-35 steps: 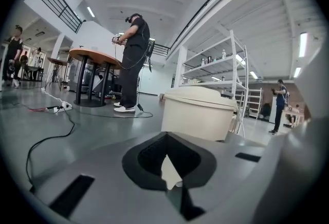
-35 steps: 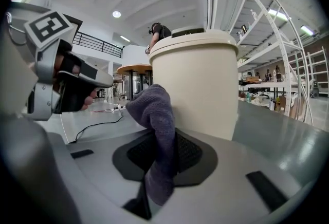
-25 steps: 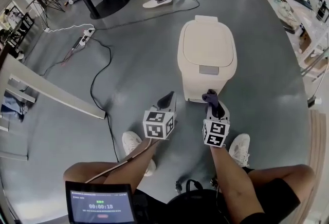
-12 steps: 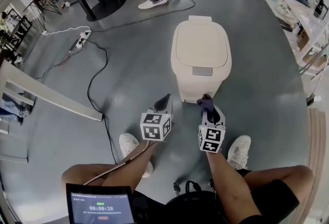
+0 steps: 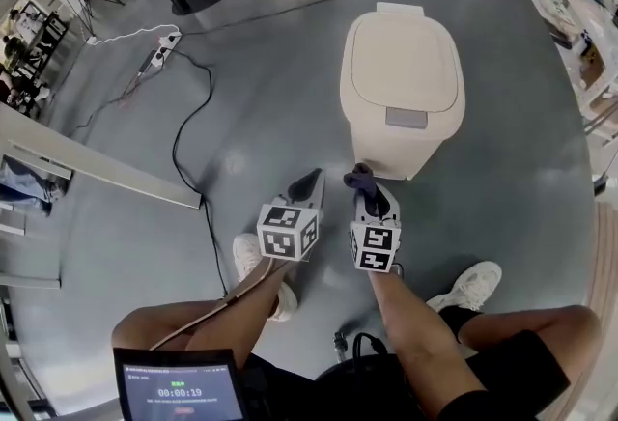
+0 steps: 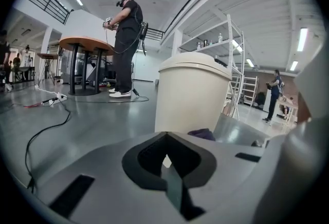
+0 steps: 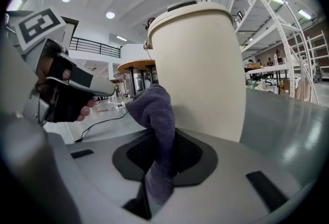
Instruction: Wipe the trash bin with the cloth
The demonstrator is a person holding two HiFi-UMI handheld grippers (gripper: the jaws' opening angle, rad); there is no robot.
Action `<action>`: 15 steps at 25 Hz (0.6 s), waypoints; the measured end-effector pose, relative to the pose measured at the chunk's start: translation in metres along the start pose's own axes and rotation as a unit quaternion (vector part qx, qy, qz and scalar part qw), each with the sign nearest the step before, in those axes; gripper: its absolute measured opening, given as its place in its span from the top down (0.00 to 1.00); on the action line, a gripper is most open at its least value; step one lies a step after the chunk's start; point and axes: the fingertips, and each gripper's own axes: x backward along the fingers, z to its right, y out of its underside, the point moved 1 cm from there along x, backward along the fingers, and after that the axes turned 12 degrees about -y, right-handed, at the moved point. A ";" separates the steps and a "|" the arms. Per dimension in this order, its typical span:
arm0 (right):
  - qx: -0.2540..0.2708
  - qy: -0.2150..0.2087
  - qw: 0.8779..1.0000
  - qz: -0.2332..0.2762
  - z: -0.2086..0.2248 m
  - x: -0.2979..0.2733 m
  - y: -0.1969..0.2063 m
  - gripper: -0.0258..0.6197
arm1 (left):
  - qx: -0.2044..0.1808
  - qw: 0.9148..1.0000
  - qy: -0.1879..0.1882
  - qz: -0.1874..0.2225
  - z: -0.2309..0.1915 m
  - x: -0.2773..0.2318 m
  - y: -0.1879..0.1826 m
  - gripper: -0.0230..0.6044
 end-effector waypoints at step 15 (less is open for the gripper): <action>-0.026 0.044 0.998 -0.027 0.067 0.014 0.032 0.85 | -0.025 0.999 0.011 -0.042 0.013 -0.017 0.032 0.97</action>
